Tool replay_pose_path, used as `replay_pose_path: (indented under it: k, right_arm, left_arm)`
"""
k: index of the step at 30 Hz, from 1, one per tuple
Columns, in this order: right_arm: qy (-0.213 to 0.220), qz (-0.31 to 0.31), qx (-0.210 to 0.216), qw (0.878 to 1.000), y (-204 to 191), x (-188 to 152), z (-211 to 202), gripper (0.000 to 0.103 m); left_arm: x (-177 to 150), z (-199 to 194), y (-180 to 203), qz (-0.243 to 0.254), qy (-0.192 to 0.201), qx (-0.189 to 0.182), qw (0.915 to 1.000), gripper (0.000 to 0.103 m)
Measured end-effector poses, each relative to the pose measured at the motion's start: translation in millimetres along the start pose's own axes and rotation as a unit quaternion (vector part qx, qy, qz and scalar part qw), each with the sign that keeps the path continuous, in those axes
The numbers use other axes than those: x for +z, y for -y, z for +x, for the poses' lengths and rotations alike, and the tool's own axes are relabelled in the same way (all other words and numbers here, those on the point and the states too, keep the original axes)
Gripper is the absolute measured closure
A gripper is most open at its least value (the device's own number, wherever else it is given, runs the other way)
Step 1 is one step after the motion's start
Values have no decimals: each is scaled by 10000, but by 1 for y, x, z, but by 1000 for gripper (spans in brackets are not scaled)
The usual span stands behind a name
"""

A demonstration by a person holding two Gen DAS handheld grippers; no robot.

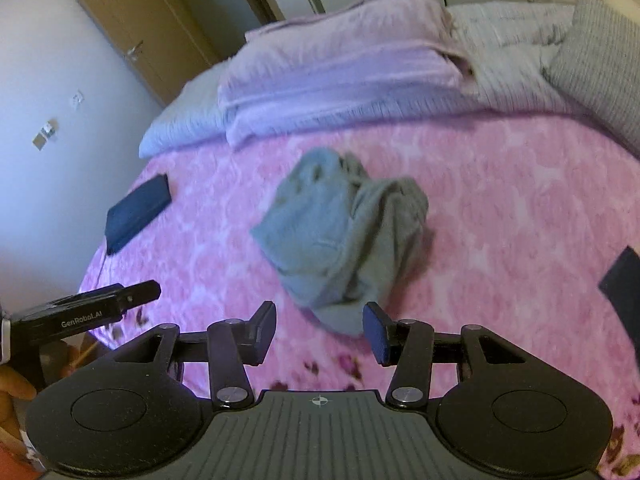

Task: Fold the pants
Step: 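Move both open grippers over the crumpled grey sweatpants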

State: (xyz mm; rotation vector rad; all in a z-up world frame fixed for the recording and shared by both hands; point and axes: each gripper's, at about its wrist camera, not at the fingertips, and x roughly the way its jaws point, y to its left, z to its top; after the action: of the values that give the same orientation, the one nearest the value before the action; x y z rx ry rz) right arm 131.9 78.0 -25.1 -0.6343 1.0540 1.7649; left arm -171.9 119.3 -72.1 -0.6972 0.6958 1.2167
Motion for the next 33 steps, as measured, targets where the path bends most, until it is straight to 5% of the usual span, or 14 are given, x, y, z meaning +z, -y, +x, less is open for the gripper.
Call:
replay_pose_path:
  k: [14, 24, 33]
  right_arm:
    - [-546, -449, -166, 9974, 1, -49, 9, 58]
    - [-641, -296, -394, 9967, -24, -35, 48, 58]
    - [-285, 1030, -938, 9898, -22, -2, 110, 52]
  left_arm:
    - [-60, -19, 24, -1, -395, 441, 9982, 28]
    - [-32, 8, -10, 384, -548, 124, 9977, 28]
    - [13, 78, -107, 670, -775, -152, 9946, 27]
